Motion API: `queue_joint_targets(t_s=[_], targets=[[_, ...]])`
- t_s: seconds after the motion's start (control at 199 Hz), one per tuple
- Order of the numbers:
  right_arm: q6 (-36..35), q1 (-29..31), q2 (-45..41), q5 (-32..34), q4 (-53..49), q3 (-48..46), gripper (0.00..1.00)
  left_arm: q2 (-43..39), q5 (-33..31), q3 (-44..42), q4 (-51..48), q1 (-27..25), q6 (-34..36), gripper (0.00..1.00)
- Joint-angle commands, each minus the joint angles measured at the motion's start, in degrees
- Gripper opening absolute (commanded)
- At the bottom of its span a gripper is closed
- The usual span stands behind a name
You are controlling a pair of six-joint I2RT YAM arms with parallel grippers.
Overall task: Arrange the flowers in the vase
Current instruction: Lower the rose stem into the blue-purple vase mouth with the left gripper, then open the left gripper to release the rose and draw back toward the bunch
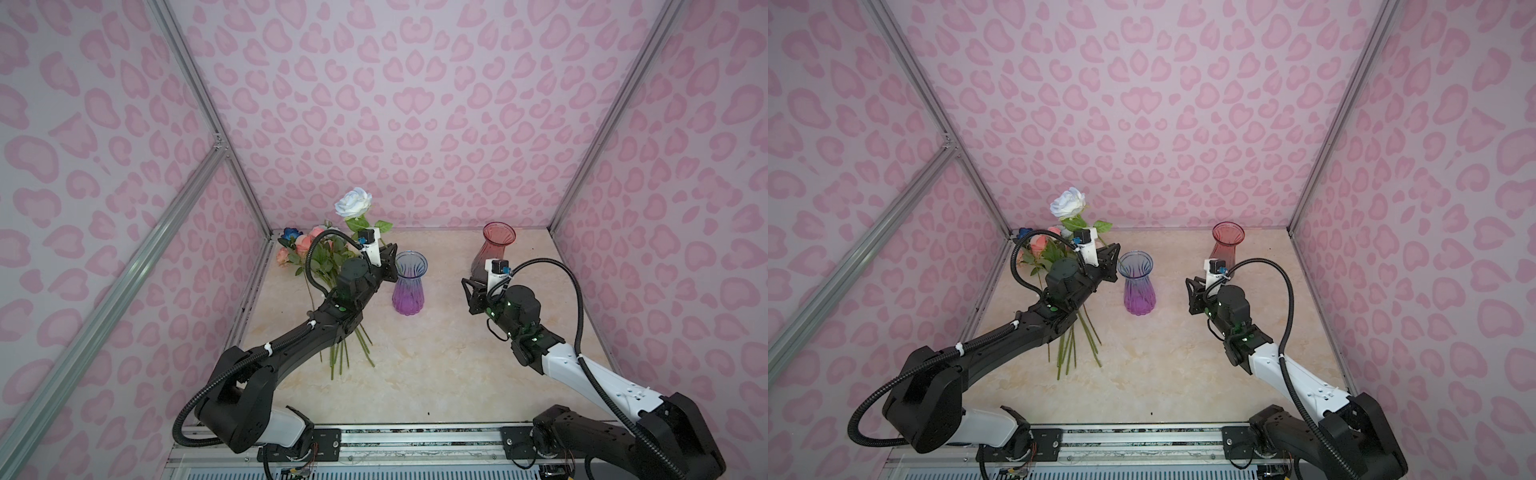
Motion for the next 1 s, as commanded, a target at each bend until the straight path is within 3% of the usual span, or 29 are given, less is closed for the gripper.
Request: queue_joint_targets(t_s=[0.0, 0.1, 0.155, 0.261, 0.587, 0.752, 0.812, 0.998], targets=[[0.2, -0.1, -0.5, 0.7, 0.0, -0.3, 0.3, -0.2, -0.6, -0.2, -4.7, 0.0, 0.6, 0.23], [0.3, -0.1, -1.0, 0.9, -0.2, -0.3, 0.31, -2.1, 0.6, -1.6, -6.1, 0.0, 1.0, 0.35], [0.3, -0.1, -1.1, 0.7, -0.2, -0.3, 0.33, -3.4, 1.2, -1.9, -7.4, 0.0, 1.2, 0.53], [0.3, 0.0, -1.1, 0.3, -0.5, -0.1, 0.37, -6.0, 0.4, -1.7, -12.0, 0.0, 1.4, 0.68], [0.6, -0.1, -1.5, 0.1, -0.7, 0.0, 0.41, -8.3, -0.1, 0.5, -24.9, 0.0, 2.6, 0.74], [0.6, -0.1, -1.4, -0.1, -1.0, 0.2, 0.44, -9.6, -0.4, 3.2, -32.9, 0.1, 4.7, 0.85], [0.6, -0.1, -1.3, -0.2, -1.2, 0.3, 0.46, -10.4, -0.5, 3.7, -35.2, 0.1, 5.9, 0.97], [0.7, -0.1, -1.2, -0.2, -1.6, 0.8, 0.5, -13.8, -0.1, 4.5, -41.9, 0.7, 8.9, 0.99]])
